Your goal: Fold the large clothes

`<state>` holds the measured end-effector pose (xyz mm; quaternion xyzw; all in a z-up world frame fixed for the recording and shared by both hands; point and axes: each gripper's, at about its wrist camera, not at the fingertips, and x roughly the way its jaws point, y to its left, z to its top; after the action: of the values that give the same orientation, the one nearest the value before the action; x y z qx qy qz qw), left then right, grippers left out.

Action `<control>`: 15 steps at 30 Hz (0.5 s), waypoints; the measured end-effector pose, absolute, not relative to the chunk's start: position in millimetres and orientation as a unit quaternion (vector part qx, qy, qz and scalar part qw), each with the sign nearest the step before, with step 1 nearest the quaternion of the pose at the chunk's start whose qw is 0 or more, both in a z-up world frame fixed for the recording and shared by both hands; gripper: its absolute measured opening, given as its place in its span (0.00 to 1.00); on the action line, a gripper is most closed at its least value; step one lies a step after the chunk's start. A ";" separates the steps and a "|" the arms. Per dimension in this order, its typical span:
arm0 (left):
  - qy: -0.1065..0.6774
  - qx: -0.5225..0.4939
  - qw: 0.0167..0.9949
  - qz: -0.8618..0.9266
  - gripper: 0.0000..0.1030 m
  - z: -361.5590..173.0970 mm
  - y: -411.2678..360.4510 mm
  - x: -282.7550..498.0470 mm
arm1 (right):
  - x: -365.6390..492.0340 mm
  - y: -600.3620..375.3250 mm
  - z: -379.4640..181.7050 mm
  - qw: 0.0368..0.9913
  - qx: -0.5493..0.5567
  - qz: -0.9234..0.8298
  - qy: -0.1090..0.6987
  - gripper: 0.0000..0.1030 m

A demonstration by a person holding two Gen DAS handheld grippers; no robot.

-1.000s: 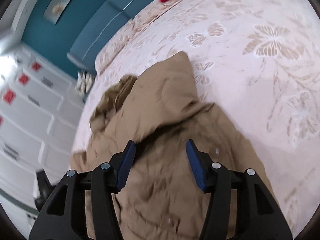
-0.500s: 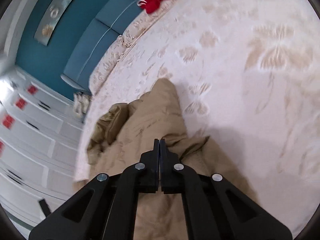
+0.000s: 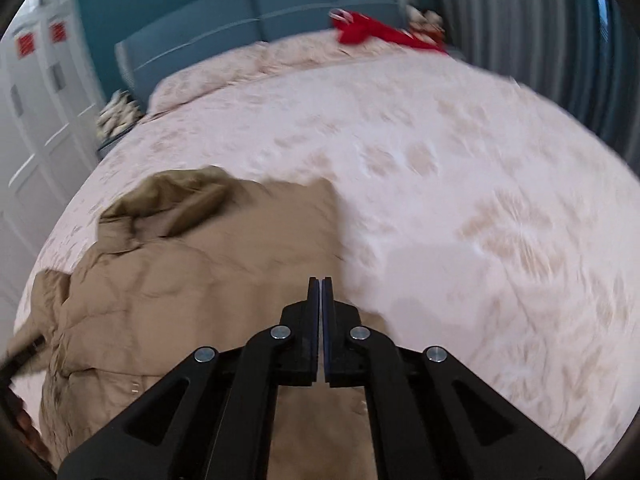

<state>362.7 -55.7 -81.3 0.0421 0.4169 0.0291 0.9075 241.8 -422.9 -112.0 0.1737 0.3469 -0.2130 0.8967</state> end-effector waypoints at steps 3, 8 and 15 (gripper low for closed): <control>0.408 0.032 0.912 -0.019 0.52 -60.4 -77.5 361.2 | 263.4 -400.5 -109.5 0.904 0.149 -0.181 0.357 0.01; 0.448 0.071 0.887 -0.087 0.52 -89.9 -140.8 371.1 | 294.0 -371.5 -134.8 0.899 0.119 -0.154 0.392 0.01; 0.464 0.093 0.878 -0.081 0.53 -144.5 -164.7 366.3 | 296.9 -364.3 -171.6 0.885 0.133 -0.147 0.422 0.01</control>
<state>366.3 -164.7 -144.5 0.0927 0.4635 -0.0807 0.8775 296.9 -364.3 -171.6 0.1325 0.4222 -0.1469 0.8847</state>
